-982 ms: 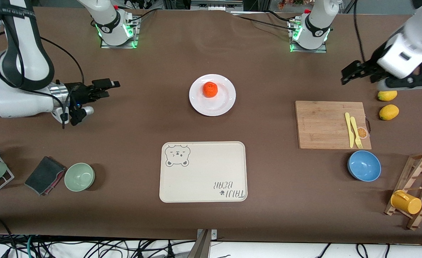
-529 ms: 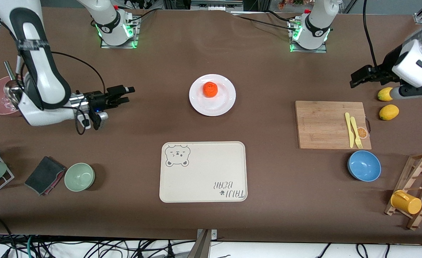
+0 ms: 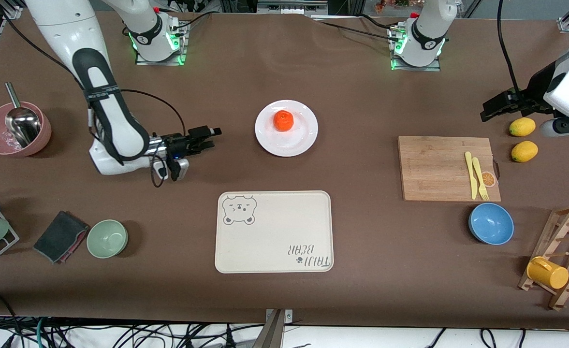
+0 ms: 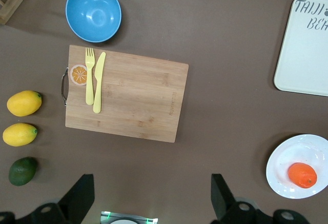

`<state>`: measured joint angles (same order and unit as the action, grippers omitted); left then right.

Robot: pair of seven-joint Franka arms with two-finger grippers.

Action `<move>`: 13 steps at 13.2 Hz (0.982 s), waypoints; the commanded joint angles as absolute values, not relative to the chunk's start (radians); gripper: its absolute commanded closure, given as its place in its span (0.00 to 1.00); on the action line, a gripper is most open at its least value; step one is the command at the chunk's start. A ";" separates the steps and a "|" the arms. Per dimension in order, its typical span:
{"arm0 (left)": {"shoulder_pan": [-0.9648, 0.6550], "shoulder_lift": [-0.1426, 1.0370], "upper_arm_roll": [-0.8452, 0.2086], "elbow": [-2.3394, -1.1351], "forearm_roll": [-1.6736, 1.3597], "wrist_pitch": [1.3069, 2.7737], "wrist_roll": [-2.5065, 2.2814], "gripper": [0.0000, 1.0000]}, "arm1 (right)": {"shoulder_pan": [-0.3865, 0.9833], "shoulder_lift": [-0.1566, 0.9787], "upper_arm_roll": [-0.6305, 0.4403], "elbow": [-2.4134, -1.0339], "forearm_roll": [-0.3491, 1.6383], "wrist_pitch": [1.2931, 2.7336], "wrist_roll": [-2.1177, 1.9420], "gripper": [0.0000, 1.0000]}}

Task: Place orange and plate with both arms
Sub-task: 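Open the left gripper and withdraw while the right gripper reaches the plate, then grasp the white plate rim with the right gripper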

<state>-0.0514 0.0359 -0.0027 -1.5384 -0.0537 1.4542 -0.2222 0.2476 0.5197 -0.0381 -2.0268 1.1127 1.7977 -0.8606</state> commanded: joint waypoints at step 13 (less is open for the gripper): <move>-0.032 0.044 -0.018 -1.513 -0.057 1.436 -0.201 0.00 | 0.525 0.629 -0.041 -2.022 1.420 2.019 -1.017 0.00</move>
